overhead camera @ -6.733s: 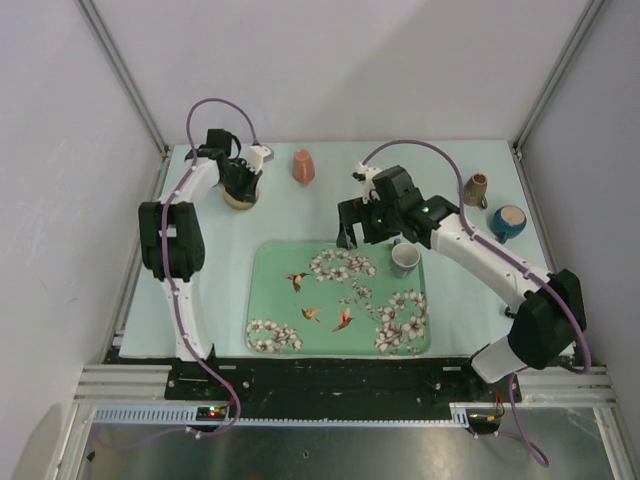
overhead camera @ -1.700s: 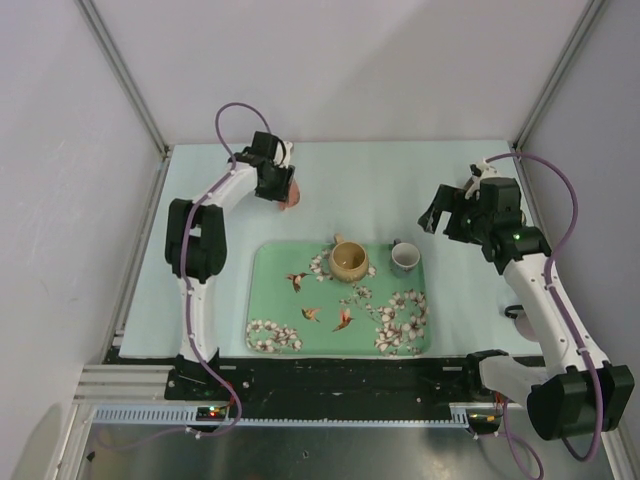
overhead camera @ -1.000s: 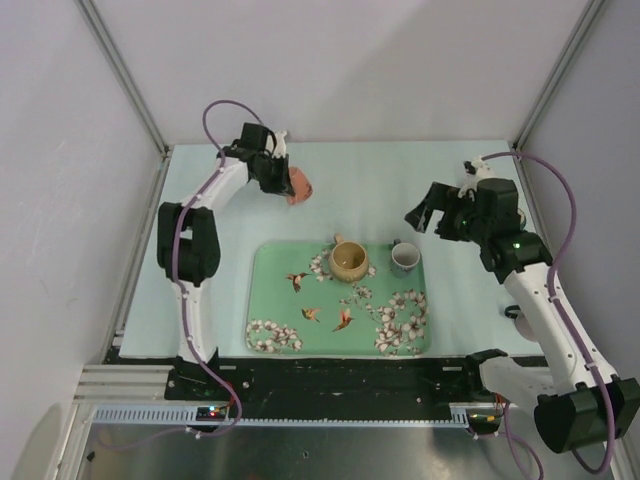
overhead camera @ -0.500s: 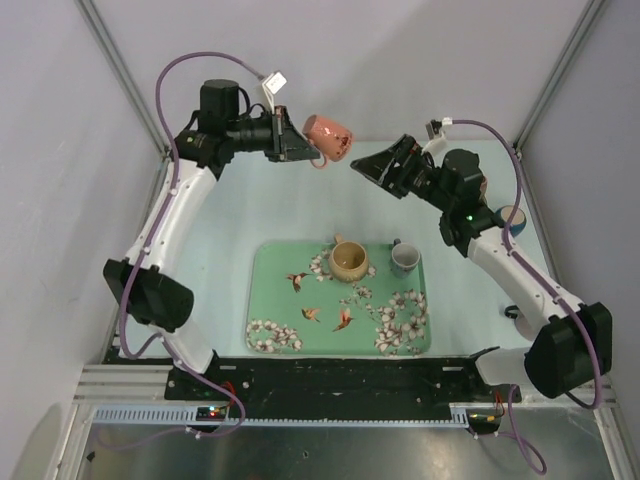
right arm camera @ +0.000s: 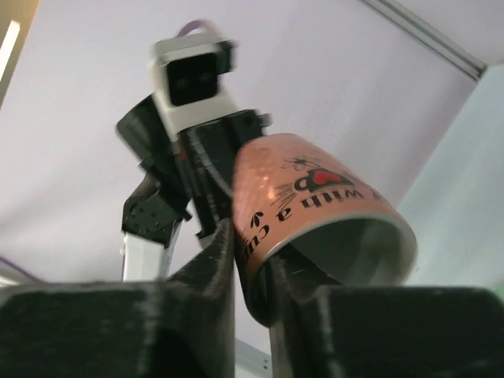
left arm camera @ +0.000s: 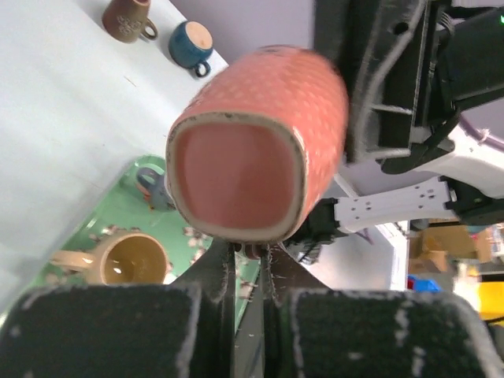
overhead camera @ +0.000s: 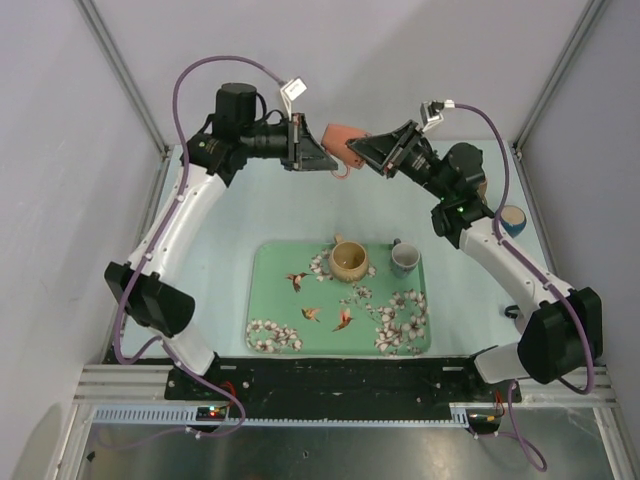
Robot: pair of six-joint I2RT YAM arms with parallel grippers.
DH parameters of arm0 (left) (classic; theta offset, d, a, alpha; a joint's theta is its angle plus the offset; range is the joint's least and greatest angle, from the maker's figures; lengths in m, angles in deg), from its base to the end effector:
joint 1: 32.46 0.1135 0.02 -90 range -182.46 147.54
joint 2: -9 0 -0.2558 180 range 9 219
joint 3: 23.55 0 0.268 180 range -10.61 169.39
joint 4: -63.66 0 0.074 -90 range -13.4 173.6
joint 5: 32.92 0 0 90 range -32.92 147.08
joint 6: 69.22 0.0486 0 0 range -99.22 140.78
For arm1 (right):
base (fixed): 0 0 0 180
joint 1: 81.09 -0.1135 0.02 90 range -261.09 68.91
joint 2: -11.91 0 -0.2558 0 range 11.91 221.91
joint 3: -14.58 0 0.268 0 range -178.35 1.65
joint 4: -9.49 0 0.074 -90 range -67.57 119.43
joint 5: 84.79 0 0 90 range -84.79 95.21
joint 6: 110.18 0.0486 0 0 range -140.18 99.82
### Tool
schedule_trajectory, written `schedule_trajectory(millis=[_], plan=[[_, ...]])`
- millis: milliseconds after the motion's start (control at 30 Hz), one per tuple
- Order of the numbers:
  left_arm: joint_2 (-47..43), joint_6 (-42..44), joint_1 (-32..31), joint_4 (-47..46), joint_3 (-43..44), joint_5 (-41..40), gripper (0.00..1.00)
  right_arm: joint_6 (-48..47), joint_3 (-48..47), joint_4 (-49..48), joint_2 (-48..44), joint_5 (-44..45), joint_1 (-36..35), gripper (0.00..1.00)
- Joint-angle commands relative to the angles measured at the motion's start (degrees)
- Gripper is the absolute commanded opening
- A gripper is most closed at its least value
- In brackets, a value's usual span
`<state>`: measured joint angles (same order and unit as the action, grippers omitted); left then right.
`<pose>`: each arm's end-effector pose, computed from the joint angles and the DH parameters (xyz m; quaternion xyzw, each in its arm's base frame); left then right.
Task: Turn the mug right side up
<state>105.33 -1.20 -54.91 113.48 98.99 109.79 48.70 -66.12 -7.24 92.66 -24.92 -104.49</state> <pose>0.3396 -0.1822 0.4447 0.2461 0.7488 -0.5294 0.3137 0.3189 0.1646 0.3990 0.0306 0.6123 0.6661 0.4248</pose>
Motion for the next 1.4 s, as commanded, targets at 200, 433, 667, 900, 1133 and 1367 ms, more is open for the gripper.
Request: schedule_trajectory(millis=[200, 433, 667, 900, 1133, 1367], plan=[[-4.6, -1.2, 9.3, -2.0, -4.8, -6.3, 0.96, -28.6, -8.7, 25.4, -4.0, 13.6, -5.6, 0.00], [-9.6, 2.9, 31.0, 0.4, -10.2, -14.2, 1.00, -61.4, -37.3, 66.2, 16.1, 20.1, -20.6, 0.00], [-13.6, 16.7, 34.6, 4.4, -17.5, -35.2, 1.00, -74.5, -79.1, 103.4, 47.7, 31.5, -32.4, 0.00], [-14.4, 20.6, 34.6, 4.6, -21.5, -40.4, 1.00, -74.4, -69.6, 94.4, 50.7, 28.0, -33.7, 0.00], [-15.4, 21.8, 34.5, 4.5, -23.0, -41.2, 1.00, -74.9, -77.4, 100.1, 62.1, 31.7, -36.1, 0.00], [-16.4, 25.3, 32.8, 4.5, -23.9, -43.5, 1.00, -74.9, -75.7, 100.9, 63.0, 26.2, -36.1, 0.11]])
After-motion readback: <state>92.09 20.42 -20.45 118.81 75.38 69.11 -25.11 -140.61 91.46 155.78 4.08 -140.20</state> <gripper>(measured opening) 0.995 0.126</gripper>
